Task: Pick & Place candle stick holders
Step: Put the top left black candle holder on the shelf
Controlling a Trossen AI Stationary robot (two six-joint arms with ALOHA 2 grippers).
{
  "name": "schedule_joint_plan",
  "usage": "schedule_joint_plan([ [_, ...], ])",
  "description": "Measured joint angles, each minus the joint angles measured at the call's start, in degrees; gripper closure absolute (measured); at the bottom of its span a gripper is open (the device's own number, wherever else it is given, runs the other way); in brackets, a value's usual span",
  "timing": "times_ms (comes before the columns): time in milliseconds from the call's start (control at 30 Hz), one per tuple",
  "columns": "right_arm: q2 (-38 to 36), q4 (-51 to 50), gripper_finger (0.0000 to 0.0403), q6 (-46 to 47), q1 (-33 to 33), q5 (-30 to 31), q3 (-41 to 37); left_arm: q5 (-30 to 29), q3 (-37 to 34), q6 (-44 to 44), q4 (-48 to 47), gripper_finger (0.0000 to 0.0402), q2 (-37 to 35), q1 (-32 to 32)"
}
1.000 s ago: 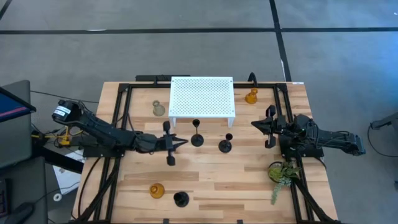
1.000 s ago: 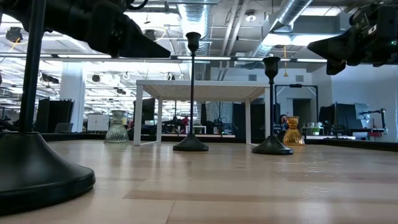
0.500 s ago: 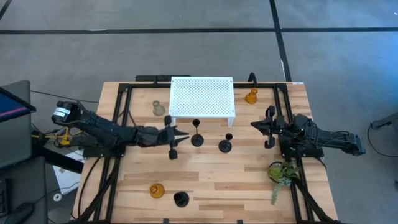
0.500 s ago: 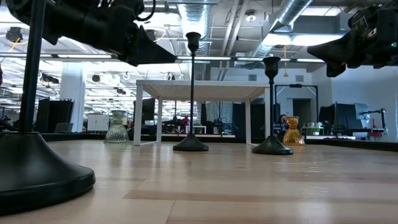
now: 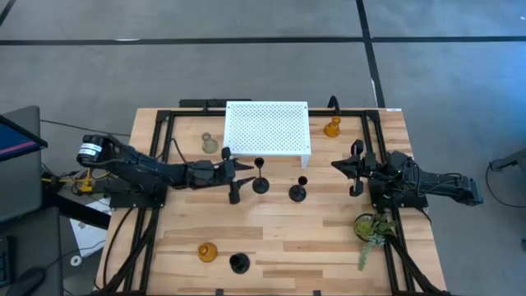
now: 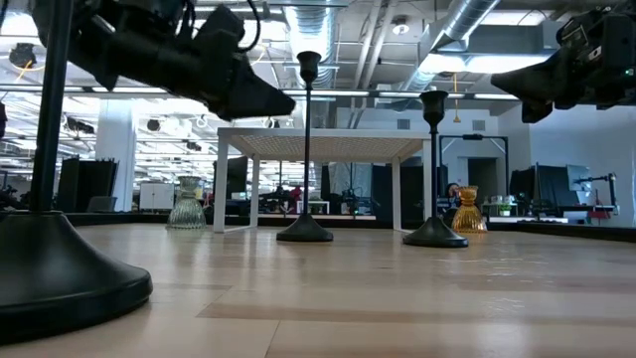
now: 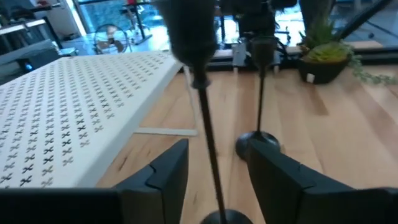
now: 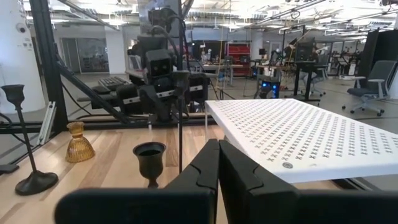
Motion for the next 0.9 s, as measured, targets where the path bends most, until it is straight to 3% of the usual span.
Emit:
schedule_joint_plan([
  [200,0.00,-0.09,0.0403,0.00,0.00,0.00,0.00,4.16,0.00,-0.02,10.53,0.0229,5.59,1.14],
  [533,0.00,-0.11,0.0403,0.00,0.00,0.02,0.00,4.07,0.11,-1.76,17.17,0.0238,9.78,3.42],
  [900,0.00,-0.03,0.0403,0.00,0.00,0.02,0.00,6.41,3.54,-3.42,17.22,0.0266,13.45,3.43],
])
